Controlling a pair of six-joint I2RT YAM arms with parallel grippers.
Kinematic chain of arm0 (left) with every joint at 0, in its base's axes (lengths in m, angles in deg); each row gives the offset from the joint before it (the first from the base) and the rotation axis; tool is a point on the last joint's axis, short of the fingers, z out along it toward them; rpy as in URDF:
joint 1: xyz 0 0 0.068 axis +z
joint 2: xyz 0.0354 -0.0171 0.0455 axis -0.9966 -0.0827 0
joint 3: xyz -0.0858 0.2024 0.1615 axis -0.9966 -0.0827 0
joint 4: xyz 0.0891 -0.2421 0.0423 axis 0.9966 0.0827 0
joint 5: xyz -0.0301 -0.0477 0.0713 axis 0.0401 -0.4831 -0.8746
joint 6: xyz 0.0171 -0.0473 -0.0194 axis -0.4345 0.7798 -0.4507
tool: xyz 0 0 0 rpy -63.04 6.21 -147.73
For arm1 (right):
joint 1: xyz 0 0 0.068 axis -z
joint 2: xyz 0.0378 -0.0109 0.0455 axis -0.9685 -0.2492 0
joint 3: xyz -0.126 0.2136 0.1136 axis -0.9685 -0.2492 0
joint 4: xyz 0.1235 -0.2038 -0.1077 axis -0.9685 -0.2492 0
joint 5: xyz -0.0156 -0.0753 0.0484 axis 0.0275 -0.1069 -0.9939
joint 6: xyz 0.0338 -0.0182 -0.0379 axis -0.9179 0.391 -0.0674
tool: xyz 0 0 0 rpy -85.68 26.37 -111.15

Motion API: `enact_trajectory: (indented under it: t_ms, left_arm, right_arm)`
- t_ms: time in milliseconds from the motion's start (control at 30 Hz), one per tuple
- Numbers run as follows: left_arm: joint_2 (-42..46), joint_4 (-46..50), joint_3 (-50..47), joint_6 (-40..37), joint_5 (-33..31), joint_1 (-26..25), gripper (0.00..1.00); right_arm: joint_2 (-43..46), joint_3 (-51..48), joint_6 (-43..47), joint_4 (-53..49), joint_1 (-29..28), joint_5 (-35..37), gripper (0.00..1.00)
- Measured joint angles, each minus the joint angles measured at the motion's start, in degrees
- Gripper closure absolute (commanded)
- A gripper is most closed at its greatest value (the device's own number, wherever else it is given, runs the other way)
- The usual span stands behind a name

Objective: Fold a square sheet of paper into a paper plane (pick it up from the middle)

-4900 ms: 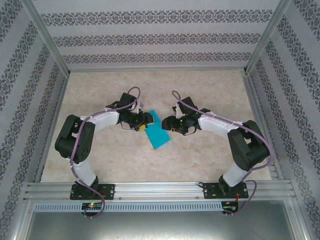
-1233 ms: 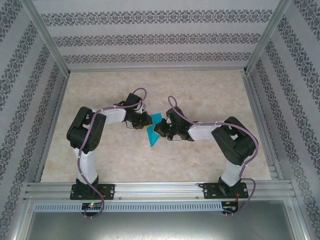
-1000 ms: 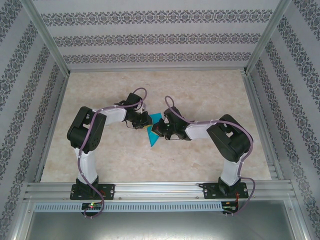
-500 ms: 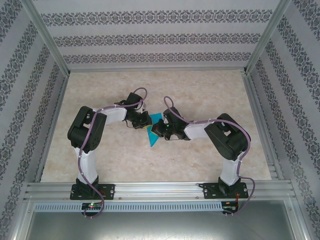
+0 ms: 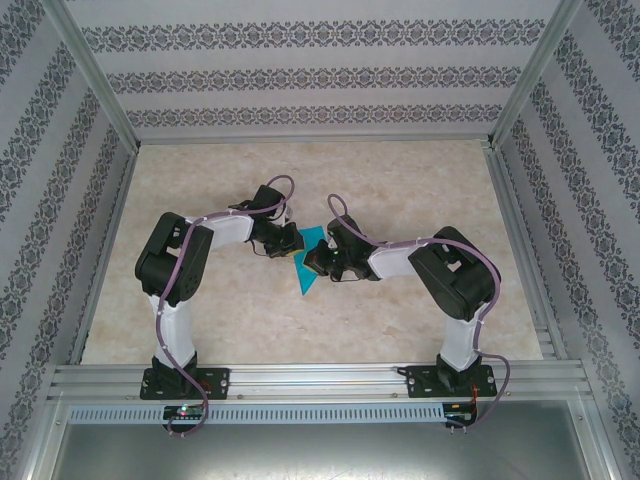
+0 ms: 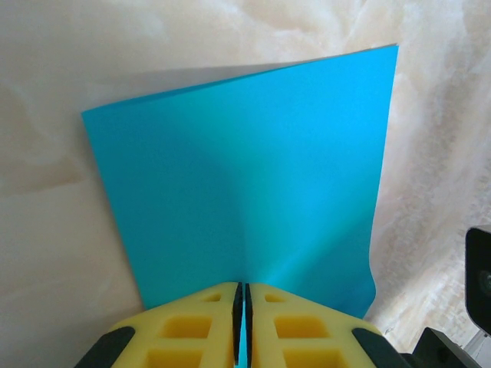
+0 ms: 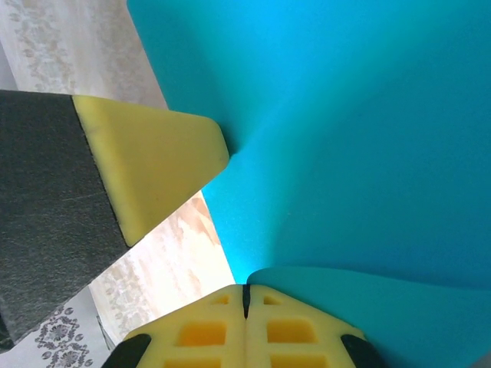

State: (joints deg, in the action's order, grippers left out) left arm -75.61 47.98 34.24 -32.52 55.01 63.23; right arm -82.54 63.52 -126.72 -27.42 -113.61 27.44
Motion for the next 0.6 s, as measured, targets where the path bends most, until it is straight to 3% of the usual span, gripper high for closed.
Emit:
enact_trajectory:
  t_ms: [600]
  left_arm:
    - [-0.09,0.00,0.04,0.00,0.22,0.00,0.86]
  right_arm:
    - [-1.38,0.66,0.61,-0.11,0.00,-0.20,1.00]
